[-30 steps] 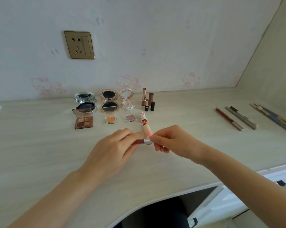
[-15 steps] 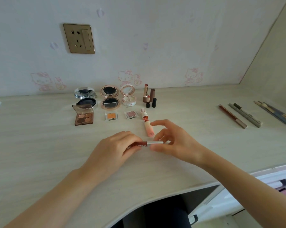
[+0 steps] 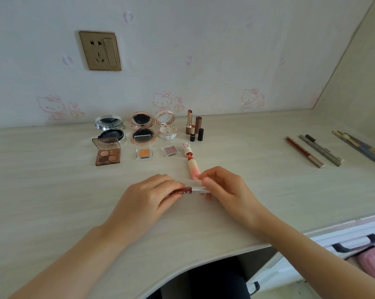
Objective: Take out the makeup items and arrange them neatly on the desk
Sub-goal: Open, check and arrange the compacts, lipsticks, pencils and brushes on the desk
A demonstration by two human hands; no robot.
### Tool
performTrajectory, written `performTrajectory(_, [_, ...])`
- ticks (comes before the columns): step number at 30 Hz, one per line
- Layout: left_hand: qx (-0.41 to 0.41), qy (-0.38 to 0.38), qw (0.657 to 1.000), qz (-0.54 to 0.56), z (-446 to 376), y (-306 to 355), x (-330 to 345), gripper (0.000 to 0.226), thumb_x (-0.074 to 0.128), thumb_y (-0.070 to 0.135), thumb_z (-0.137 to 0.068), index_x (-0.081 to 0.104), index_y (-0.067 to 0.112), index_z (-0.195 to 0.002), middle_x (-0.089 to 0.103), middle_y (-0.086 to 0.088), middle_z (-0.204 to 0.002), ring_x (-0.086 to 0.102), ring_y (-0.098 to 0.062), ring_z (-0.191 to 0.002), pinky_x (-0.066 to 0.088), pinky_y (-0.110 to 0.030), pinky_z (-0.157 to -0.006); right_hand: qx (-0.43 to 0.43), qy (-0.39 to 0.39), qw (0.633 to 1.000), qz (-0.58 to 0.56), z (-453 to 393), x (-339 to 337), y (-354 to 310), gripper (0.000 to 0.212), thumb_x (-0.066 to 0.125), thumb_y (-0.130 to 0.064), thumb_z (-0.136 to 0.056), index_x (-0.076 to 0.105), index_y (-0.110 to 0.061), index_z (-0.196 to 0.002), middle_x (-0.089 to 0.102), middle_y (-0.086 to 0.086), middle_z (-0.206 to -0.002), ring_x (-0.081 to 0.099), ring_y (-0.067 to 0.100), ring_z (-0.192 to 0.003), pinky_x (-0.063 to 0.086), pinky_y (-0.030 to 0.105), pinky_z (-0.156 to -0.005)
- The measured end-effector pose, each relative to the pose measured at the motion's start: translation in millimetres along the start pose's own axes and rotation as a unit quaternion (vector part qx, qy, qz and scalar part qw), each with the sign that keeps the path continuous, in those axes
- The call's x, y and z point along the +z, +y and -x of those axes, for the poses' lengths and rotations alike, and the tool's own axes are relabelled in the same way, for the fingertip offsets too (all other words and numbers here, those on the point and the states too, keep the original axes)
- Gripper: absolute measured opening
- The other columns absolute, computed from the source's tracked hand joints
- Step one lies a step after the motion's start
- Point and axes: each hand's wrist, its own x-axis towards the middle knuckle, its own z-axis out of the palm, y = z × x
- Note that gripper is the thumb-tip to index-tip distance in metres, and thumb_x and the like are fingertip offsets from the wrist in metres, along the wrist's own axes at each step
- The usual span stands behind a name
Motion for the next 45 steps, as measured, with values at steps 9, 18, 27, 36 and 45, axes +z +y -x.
performTrajectory(9, [0.006, 0.01, 1.0, -0.008, 1, 1, 0, 0.024, 0.054, 0.033, -0.092, 0.071, 0.019, -0.103, 0.065, 0.011, -0.093, 0.062, -0.007, -0.081, 0.053, -0.029, -0.062, -0.045, 0.003, 0.999, 0.008, 3, -1, 7, 0.015, 0.067, -0.01, -0.086, 0.063, -0.024, -0.092, 0.063, -0.002, -0.091, 0.056, 0.025, -0.08, 0.046, 0.029, -0.062])
performTrajectory(18, [0.009, 0.023, 1.0, -0.018, 2, 2, 1, 0.023, 0.056, 0.032, -0.091, 0.07, 0.018, -0.103, 0.065, 0.009, -0.094, 0.063, -0.007, -0.082, 0.053, -0.028, -0.063, -0.063, -0.003, 0.989, 0.134, 5, 2, 4, 0.011, 0.055, -0.024, -0.095, 0.062, -0.02, -0.087, 0.053, -0.007, -0.071, 0.042, 0.005, -0.057, 0.035, 0.015, -0.055])
performTrajectory(27, [0.005, 0.031, 0.999, -0.019, 1, 3, -1, 0.025, 0.054, 0.032, -0.092, 0.07, 0.017, -0.103, 0.065, 0.009, -0.092, 0.062, -0.007, -0.079, 0.053, -0.029, -0.062, -0.021, -0.017, 0.998, 0.054, 6, 0, 2, 0.028, 0.045, -0.035, -0.098, 0.064, -0.019, -0.086, 0.063, -0.007, -0.075, 0.057, 0.012, -0.071, 0.046, 0.027, -0.071])
performTrajectory(36, [0.001, 0.025, 1.0, -0.004, 1, 1, 0, 0.023, 0.056, 0.031, -0.091, 0.068, 0.018, -0.105, 0.063, 0.009, -0.092, 0.06, -0.006, -0.079, 0.052, -0.028, -0.062, -0.021, -0.022, 0.998, -0.05, 4, -2, 7, 0.007, 0.062, -0.015, -0.09, 0.062, -0.021, -0.094, 0.06, 0.009, -0.081, 0.047, 0.019, -0.069, 0.042, 0.039, -0.064])
performTrajectory(45, [-0.037, 0.003, 0.999, 0.026, 0, 2, -1, 0.028, 0.048, 0.033, -0.092, 0.066, 0.019, -0.11, 0.061, 0.012, -0.097, 0.06, -0.002, -0.084, 0.052, -0.025, -0.07, 0.018, 0.039, 0.984, -0.172, -1, -11, 8, 0.006, 0.061, -0.003, -0.089, 0.065, -0.006, -0.093, 0.065, 0.006, -0.077, 0.059, 0.013, -0.071, 0.047, 0.025, -0.065])
